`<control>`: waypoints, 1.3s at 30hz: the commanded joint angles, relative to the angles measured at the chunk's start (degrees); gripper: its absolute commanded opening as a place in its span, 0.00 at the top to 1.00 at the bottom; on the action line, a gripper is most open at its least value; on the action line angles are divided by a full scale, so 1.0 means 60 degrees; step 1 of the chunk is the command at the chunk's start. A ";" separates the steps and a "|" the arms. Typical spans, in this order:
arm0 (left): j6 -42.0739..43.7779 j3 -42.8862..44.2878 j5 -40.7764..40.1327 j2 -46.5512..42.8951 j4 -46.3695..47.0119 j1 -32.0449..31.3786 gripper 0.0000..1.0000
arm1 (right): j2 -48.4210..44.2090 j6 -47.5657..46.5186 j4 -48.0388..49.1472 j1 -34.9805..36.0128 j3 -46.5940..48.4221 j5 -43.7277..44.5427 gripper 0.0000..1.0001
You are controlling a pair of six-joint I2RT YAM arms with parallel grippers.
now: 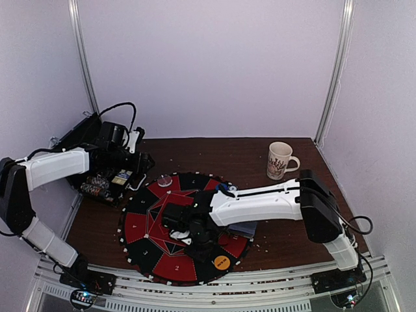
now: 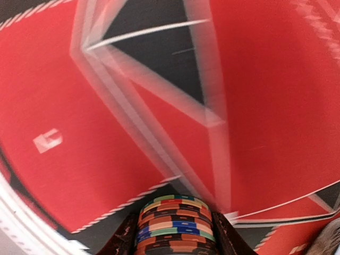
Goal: Distribute texas hold em gaming equipment
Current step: Move the pile of poker chips to the big blind area, then pick up the face-down deck piles from the poker table mat.
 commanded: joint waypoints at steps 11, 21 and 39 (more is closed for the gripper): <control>0.0324 -0.0637 0.0471 -0.1220 -0.0266 0.0053 0.26 | 0.0156 0.0708 -0.0722 0.1664 -0.1035 -0.0409 0.71; 0.0836 -0.0227 0.0927 -0.1116 -0.0217 0.0038 0.26 | -0.0886 0.0625 -0.0687 0.1094 0.0260 0.0489 0.15; 0.1682 0.0864 0.1768 -0.0140 0.0019 -0.0115 0.26 | -0.6603 -0.3559 0.3018 -0.4443 -0.6322 -0.1021 0.00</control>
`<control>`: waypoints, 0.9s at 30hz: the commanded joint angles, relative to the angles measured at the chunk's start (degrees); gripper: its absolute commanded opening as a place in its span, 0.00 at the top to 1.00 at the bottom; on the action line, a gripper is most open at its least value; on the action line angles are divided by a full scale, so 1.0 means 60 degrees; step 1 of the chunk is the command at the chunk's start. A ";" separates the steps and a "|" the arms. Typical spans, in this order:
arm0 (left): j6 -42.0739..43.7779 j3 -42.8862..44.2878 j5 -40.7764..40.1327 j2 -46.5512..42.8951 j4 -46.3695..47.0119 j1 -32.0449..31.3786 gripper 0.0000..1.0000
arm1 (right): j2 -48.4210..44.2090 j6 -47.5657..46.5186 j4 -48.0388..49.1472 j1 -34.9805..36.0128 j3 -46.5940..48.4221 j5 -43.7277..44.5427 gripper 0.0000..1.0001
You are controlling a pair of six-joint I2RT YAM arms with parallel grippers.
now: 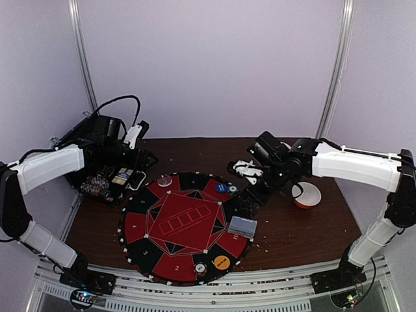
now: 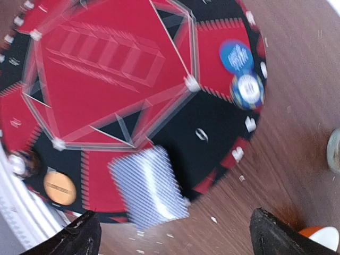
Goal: Distribute texas hold em gaming equipment
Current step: Pick up the face-down deck piles from the poker table mat.
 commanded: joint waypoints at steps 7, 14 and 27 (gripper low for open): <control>0.0471 0.0821 0.0570 0.1144 0.0576 -0.0123 0.25 | 0.0573 -0.2165 0.1430 -0.0747 -0.2234 -0.1170 0.00; 0.0640 0.0990 0.0807 0.1586 0.0577 -0.0135 0.20 | 0.0817 -0.2487 0.1591 -0.0753 -0.2495 -0.1591 0.00; 0.0856 0.0946 0.1114 0.1934 0.0578 -0.0137 0.20 | 0.1559 -0.2519 0.1260 -0.0731 -0.2125 -0.1915 0.00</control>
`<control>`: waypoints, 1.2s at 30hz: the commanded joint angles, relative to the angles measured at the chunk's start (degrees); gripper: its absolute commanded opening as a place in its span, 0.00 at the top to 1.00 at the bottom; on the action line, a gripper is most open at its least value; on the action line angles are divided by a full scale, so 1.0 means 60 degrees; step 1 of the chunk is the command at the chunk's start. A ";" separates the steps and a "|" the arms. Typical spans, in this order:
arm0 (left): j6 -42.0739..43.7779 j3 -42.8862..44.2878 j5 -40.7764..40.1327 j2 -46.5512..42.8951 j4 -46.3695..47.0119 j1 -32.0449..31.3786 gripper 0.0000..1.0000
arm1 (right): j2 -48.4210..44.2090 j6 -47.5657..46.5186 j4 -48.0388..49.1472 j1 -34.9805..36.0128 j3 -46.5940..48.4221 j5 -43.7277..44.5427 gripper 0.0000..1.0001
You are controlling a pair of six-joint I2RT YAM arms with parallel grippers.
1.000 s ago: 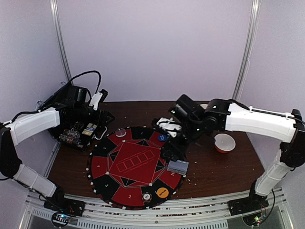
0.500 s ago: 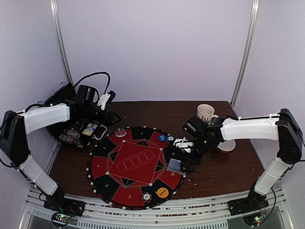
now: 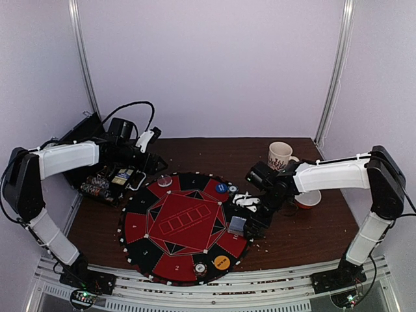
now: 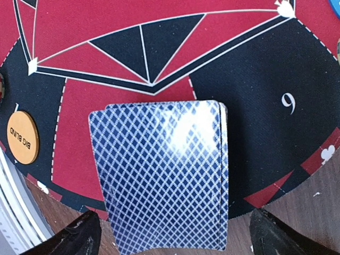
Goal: Distribute texas hold em gaming equipment
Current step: Pick up the face-down deck piles from the poker table mat.
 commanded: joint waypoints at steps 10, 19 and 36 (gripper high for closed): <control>0.0273 0.0225 0.0194 0.0188 0.0363 -0.0035 0.20 | 0.0871 0.0299 0.0236 0.0337 0.0091 0.0968 0.11; 0.0288 0.0240 0.0174 0.0223 0.0350 -0.0041 0.20 | 0.0865 0.0288 0.0540 0.0769 -0.0156 0.2133 0.34; -0.1061 0.0168 0.0509 0.0063 0.0445 -0.0031 0.22 | -0.0369 -0.0069 0.1581 0.1174 -0.0068 0.2845 0.59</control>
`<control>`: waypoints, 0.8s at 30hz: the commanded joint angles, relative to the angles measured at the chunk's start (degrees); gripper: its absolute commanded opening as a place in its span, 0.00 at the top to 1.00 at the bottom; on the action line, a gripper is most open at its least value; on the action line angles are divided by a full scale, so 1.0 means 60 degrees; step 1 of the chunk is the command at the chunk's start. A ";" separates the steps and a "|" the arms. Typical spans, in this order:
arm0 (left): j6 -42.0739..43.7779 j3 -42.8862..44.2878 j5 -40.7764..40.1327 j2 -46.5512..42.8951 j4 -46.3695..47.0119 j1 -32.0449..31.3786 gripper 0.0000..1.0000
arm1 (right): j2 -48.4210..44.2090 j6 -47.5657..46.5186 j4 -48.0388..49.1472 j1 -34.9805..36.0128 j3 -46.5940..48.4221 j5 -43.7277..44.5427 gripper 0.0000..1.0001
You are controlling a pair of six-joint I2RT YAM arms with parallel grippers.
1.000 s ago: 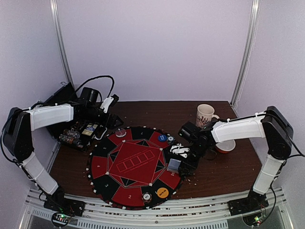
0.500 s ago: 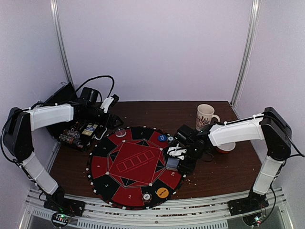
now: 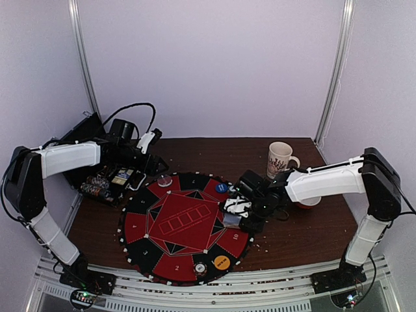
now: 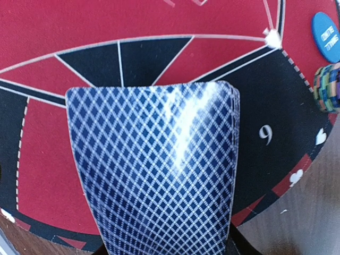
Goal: Distribute texas hold em gaming equipment
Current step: Pick up the face-down deck piles from the poker table mat, then pass from the right arm to the left
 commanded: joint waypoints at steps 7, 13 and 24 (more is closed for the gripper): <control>-0.3060 -0.1034 0.1647 -0.0523 0.2479 -0.0948 0.32 | -0.1194 -0.0266 0.1470 0.0059 0.0424 0.0309 0.59; -0.4710 -0.1548 0.3582 -0.0077 0.4721 -0.1592 0.25 | -0.1143 -0.0817 0.1866 0.0227 0.1261 0.0556 0.60; -0.5817 -0.1652 0.4579 0.0659 0.6416 -0.2132 0.15 | -0.0692 -0.1585 0.1872 0.0697 0.2015 0.1192 0.60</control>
